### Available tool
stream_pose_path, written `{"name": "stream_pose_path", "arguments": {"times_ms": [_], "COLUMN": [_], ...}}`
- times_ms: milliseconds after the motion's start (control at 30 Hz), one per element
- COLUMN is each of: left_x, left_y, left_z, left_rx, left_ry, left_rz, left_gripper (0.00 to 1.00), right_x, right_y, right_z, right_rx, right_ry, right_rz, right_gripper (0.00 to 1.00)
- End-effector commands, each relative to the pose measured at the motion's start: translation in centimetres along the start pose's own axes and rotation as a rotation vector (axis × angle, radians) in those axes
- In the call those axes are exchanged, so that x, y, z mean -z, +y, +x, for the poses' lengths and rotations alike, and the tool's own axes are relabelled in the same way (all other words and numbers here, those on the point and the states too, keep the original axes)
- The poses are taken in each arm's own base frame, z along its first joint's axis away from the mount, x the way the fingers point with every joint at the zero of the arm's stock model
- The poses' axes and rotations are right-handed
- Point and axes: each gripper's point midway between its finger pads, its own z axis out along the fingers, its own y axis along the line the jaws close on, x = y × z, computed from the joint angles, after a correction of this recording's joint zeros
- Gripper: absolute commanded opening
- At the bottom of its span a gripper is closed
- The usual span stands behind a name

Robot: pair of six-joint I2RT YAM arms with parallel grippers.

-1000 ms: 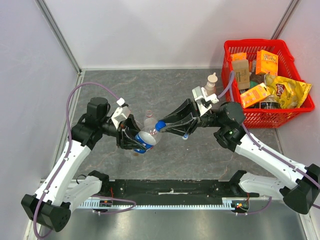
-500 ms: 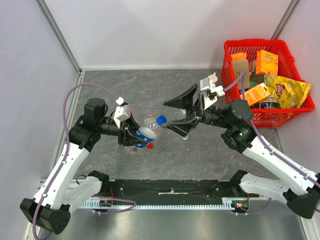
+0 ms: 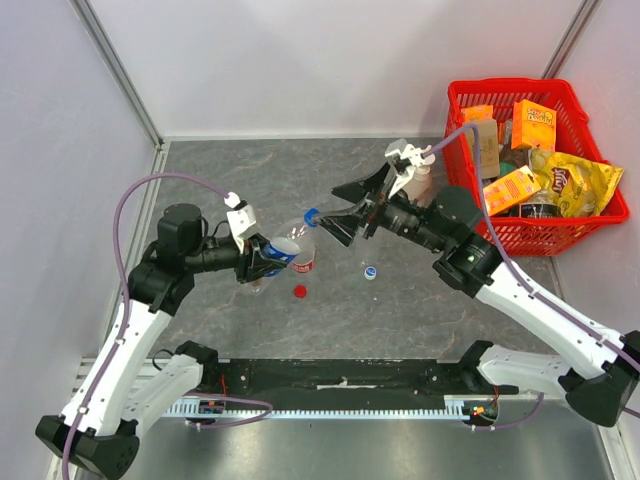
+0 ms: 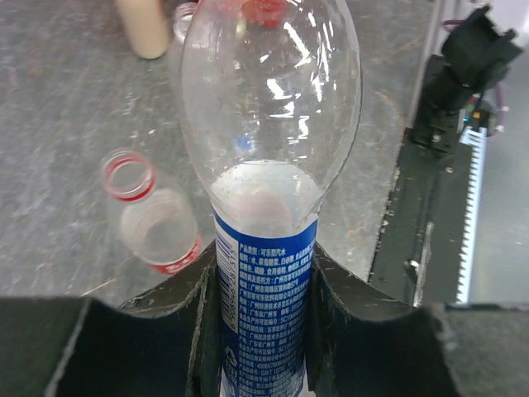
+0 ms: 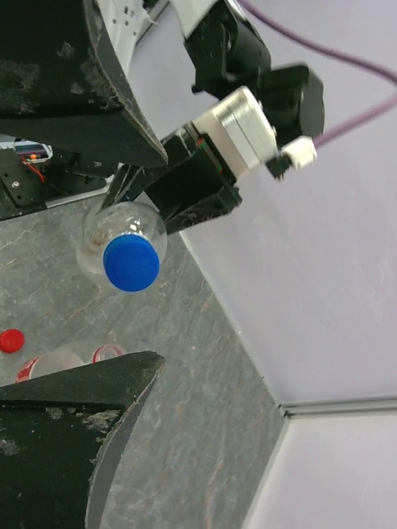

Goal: Unscrew the bottle caps

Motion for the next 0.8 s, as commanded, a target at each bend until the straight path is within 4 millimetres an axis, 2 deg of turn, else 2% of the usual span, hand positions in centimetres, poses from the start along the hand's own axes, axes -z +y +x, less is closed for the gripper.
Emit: {"name": "stream_pose_path", "arguments": {"times_ms": [0,200,333,500,600,767], "left_x": [1.2,2.4,2.8,3.2,3.4,3.4], "left_y": [2.1,3.3,4.6,5.9,6.7,7.0], "left_z": [-0.9,-1.6,-1.3,-0.8,-0.4,0.0], "left_rx": [-0.039,-0.042,-0.037,-0.011,-0.015,-0.023], "left_ry": [-0.015,-0.012,0.014,0.057,0.086,0.105], "left_rz": [-0.169,-0.283,-0.354,-0.427,-0.470,-0.487], "left_gripper": [0.32,0.32,0.32,0.32,0.32,0.32], "right_x": [-1.2,-2.5,-3.5,-5.0,-5.8,-7.0], "right_y": [-1.5,-1.4,-1.2,-1.0,-1.7,-3.6], "right_z": [-0.7,-0.2,0.1,0.8,1.7,3.2], "right_rx": [-0.056,-0.142,-0.184,-0.228,-0.249,-0.250], "right_ry": [0.008,0.038,0.052,0.097,0.123,0.162], "right_rz": [0.093,0.085,0.054,0.024,0.047,0.109], "right_gripper": [0.98,0.98,0.98,0.92,0.85,0.84]}}
